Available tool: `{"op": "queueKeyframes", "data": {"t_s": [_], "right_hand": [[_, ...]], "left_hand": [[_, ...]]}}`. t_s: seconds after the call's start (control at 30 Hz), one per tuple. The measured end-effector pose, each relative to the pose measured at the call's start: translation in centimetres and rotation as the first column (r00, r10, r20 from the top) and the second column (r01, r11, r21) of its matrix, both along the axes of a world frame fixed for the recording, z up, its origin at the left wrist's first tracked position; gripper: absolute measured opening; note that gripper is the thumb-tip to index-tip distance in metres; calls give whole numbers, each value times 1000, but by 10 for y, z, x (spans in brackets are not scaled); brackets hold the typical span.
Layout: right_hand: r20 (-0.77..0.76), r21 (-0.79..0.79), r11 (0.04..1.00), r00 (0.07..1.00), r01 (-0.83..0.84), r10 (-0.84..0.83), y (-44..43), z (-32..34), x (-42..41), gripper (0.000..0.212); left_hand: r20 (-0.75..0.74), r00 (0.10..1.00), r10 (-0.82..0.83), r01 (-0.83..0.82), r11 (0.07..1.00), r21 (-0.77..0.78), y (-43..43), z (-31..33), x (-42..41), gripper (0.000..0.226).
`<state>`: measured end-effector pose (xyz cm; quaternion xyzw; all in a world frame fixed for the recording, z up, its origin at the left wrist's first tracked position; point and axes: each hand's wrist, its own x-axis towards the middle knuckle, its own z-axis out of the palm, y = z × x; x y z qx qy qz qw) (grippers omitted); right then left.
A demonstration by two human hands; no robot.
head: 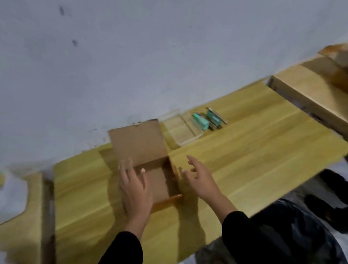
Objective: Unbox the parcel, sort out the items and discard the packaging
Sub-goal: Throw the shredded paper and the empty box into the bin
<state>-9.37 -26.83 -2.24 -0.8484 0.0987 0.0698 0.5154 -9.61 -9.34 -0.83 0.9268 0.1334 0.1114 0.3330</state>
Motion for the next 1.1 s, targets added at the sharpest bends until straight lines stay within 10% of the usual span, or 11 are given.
{"op": "queueKeyframes", "data": {"t_s": [0.17,0.6,0.87,1.1], "right_hand": [[-106,-155,977,986,-145,129,36,-20,-8,63],[169,-140,888,895,437,-414,-152,19,-92,50],[90,-105,613,621,783,-779,-291,-16,-235,47],[-162,-226,574,551,787,-819,-314,-100,-312,50]], "left_hand": [[-323,946,12,-76,979,-188,35,-1,-26,55],[-112,904,-412,341,855,-391,-142,-10,-14,46],[-153,569,-808,706,575,-412,-319,-30,-91,47],[-439,270,-857,702,488,-520,-375,-109,-137,49]]}}
